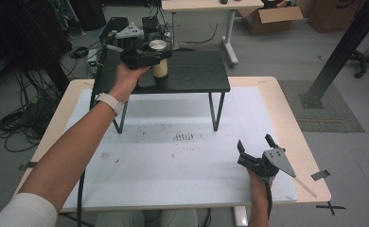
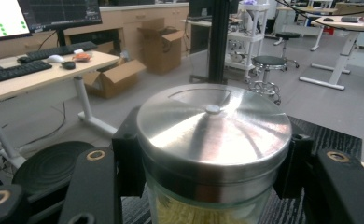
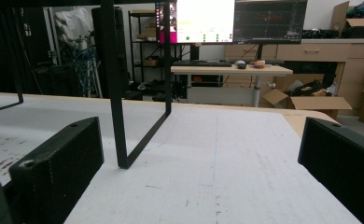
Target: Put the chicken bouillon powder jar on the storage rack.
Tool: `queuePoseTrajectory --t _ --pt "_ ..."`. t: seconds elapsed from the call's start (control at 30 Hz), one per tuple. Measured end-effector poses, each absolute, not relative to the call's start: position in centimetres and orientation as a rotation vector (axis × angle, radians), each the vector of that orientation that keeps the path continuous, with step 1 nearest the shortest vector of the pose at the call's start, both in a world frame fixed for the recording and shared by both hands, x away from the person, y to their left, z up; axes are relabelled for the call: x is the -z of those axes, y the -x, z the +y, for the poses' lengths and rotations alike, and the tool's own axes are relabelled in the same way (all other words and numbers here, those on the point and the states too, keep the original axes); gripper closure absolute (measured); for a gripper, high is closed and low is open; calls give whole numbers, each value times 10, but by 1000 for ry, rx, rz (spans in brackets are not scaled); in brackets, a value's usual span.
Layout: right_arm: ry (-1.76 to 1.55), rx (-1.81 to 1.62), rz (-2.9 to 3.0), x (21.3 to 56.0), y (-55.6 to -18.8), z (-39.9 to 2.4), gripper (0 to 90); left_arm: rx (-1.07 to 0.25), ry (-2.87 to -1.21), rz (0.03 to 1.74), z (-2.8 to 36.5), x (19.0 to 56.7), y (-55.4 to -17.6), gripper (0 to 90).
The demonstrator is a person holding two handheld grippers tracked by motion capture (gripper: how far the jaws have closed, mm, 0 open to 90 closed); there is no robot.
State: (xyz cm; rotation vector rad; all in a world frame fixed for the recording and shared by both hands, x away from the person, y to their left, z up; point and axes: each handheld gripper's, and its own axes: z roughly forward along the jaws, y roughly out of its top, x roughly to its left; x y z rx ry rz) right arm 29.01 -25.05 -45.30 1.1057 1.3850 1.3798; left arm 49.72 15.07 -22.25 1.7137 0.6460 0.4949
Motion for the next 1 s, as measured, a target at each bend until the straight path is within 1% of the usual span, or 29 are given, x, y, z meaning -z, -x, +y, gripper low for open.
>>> queuePoseTrajectory --t 0.43,0.6,0.7,0.9,1.0 --pt "-1104 -1381 1384 453 -290 -251 0 -505 -1709 652 150 226 -500 417" --pt "-1104 -1381 1385 453 -290 -251 0 -501 -1707 659 151 225 -499 326" --pt "-1104 -1381 1387 453 -290 -250 0 -495 -1709 665 151 225 -498 223" --pt "-1104 -1380 1387 453 -290 -250 0 -483 -1694 667 154 221 -496 127" --pt "-1103 -1380 1388 453 -290 -250 0 -478 -1680 688 157 218 -493 62"
